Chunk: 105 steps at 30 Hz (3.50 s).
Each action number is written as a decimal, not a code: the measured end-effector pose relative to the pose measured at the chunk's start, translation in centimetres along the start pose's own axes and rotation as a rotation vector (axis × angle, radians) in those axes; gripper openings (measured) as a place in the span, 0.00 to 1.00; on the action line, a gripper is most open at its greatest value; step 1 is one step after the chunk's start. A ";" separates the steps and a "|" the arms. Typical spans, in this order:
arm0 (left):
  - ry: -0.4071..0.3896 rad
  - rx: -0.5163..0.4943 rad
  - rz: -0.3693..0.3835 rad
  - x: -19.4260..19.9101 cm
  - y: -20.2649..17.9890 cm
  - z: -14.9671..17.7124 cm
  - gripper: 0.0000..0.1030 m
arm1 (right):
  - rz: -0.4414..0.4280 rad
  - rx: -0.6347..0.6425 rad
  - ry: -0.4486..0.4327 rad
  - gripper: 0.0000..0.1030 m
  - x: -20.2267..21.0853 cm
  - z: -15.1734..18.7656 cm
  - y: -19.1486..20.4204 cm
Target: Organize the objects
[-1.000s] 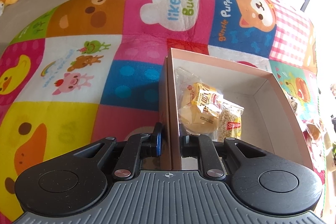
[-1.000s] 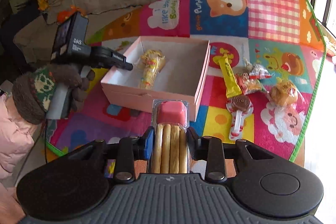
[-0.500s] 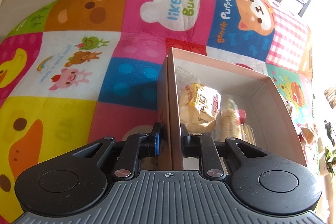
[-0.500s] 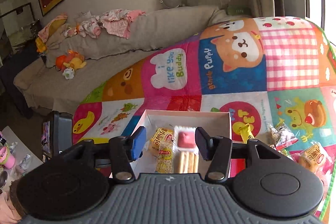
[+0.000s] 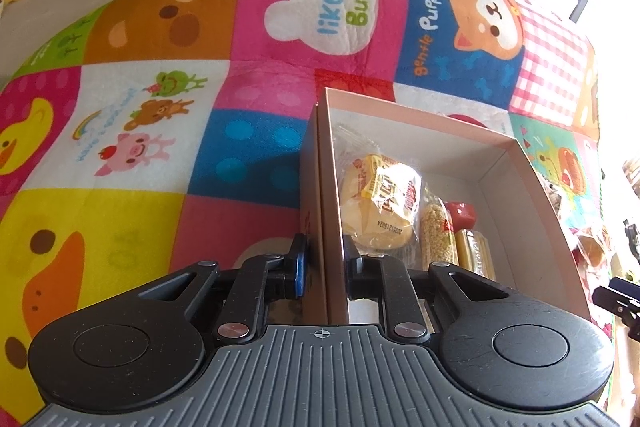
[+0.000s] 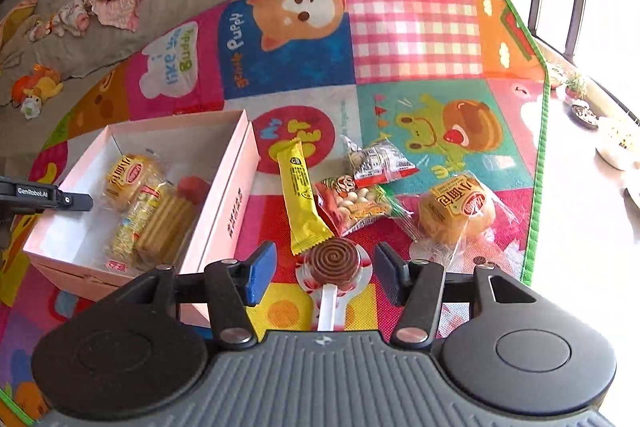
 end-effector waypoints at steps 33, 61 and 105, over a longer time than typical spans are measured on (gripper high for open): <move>0.008 -0.002 -0.010 0.1 -0.1 0.0 0.19 | -0.080 -0.118 0.062 0.24 1.8 4.3 -1.3; 0.003 -0.012 -0.010 0.3 -0.4 0.3 0.20 | 0.116 -0.251 0.024 0.42 -1.2 2.5 -8.9; 0.009 -0.025 -0.021 0.4 -0.6 0.4 0.19 | 0.109 -0.229 -0.052 0.68 -5.5 -0.2 -7.4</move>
Point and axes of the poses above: each gripper's, at about its wrist camera, not at the fingertips, and x roughly against the way its jaws point, y to its left, z to its underside, the point moved 1 cm from there along -x, roughly the way its jaws point, and after that the axes turned 11 degrees about -y, right-handed, at the moved point
